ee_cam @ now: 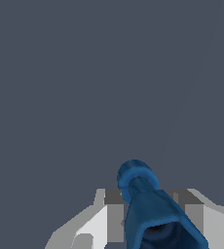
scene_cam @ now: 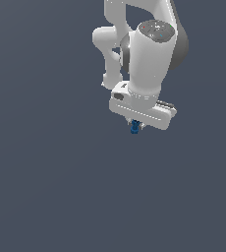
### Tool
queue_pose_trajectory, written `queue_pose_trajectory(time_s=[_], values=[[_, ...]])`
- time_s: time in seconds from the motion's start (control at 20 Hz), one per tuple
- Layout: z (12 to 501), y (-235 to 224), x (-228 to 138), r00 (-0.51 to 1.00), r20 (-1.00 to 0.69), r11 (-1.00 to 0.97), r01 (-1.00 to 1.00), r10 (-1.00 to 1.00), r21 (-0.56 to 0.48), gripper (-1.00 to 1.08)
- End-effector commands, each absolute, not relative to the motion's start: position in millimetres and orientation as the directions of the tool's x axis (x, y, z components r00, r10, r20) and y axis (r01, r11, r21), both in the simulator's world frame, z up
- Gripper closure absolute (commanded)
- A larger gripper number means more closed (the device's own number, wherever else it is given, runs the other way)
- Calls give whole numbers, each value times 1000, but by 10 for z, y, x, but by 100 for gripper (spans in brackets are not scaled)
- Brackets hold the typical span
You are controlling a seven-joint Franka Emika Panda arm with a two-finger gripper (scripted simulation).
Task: Pick up the object and move it to a goal position.
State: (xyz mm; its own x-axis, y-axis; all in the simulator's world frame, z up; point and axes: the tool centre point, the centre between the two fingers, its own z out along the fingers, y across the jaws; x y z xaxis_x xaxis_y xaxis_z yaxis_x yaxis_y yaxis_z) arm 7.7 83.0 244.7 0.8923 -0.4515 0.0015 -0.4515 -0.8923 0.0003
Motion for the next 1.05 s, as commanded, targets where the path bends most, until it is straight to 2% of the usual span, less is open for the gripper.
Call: queue_pose_trajectory(time_s=[0.0,0.45,1.0], values=[[2671,876,157,892,1,-892,-452,-452,1,108],[3185,988,371,892,0,-892,-451,-451,0,108],[3368,1029,458,893,0,-893,-451,-451,0,108]])
